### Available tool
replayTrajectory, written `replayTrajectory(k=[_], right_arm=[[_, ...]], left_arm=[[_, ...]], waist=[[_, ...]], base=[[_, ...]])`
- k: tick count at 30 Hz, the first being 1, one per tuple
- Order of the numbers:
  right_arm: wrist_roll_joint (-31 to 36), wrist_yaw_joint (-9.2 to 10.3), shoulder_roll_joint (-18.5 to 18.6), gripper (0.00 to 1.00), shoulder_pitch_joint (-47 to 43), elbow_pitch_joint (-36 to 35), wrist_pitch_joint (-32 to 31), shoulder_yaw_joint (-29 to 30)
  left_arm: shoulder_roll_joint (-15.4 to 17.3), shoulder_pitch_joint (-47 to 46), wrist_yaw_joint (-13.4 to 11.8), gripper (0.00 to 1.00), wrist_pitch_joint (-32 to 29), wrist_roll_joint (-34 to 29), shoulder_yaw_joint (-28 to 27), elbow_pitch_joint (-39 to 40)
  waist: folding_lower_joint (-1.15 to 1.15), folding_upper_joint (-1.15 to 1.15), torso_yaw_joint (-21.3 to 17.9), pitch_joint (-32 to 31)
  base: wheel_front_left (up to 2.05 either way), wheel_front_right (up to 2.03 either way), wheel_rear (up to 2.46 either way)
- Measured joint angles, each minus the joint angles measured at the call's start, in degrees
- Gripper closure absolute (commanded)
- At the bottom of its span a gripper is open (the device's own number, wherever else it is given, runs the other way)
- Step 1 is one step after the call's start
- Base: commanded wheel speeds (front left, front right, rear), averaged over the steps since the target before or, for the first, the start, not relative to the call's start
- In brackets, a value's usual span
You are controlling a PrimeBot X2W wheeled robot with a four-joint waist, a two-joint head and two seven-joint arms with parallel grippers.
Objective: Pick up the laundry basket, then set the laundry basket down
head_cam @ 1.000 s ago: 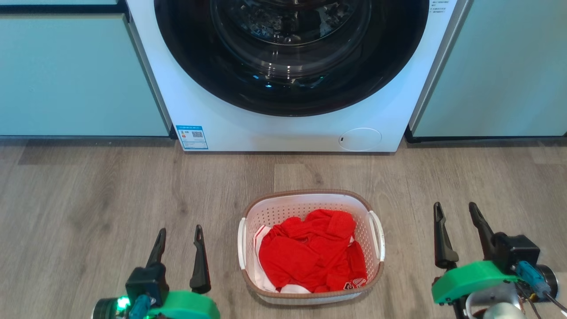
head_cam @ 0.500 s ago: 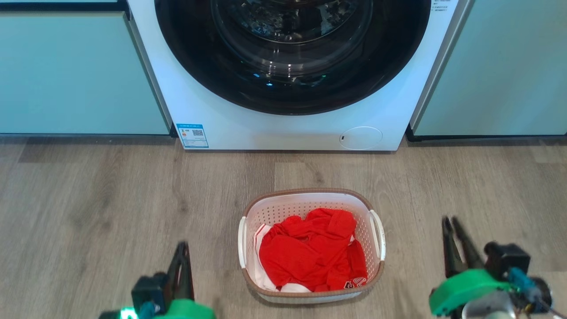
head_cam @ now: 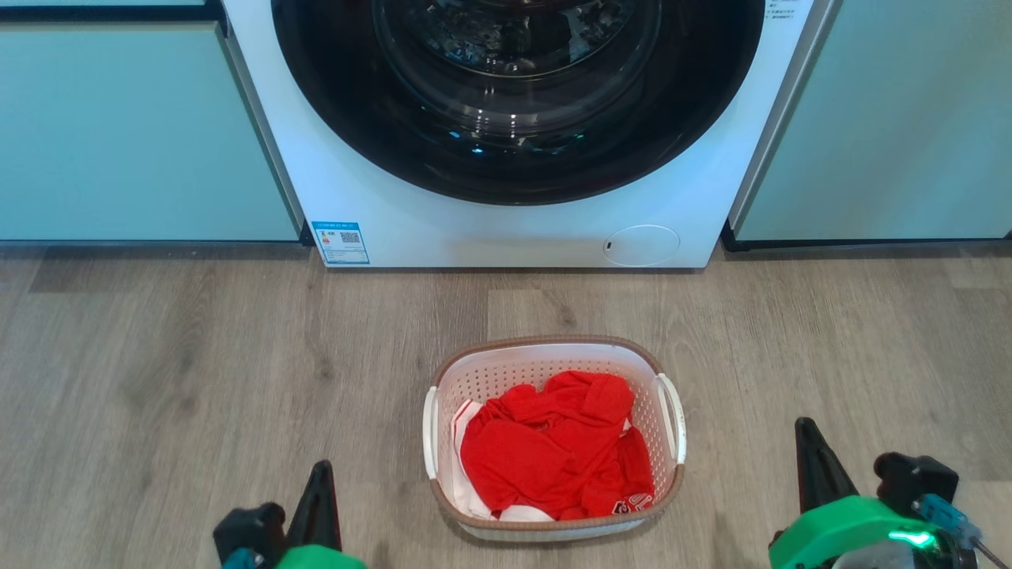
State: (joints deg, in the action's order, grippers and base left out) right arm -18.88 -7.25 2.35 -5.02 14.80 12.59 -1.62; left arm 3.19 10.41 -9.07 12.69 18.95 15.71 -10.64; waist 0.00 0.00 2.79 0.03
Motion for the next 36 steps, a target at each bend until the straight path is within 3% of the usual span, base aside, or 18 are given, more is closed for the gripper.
replayTrajectory(k=[36], right_arm=[[-23.9,0.0,0.1,1.0,2.1,0.3,-5.1,1.9]], left_arm=[[0.5,-3.9,5.1,1.0,-4.7,24.5,-5.1,-1.6]], waist=[[0.0,0.0,-0.9,0.0]], base=[[0.0,0.0,0.0]])
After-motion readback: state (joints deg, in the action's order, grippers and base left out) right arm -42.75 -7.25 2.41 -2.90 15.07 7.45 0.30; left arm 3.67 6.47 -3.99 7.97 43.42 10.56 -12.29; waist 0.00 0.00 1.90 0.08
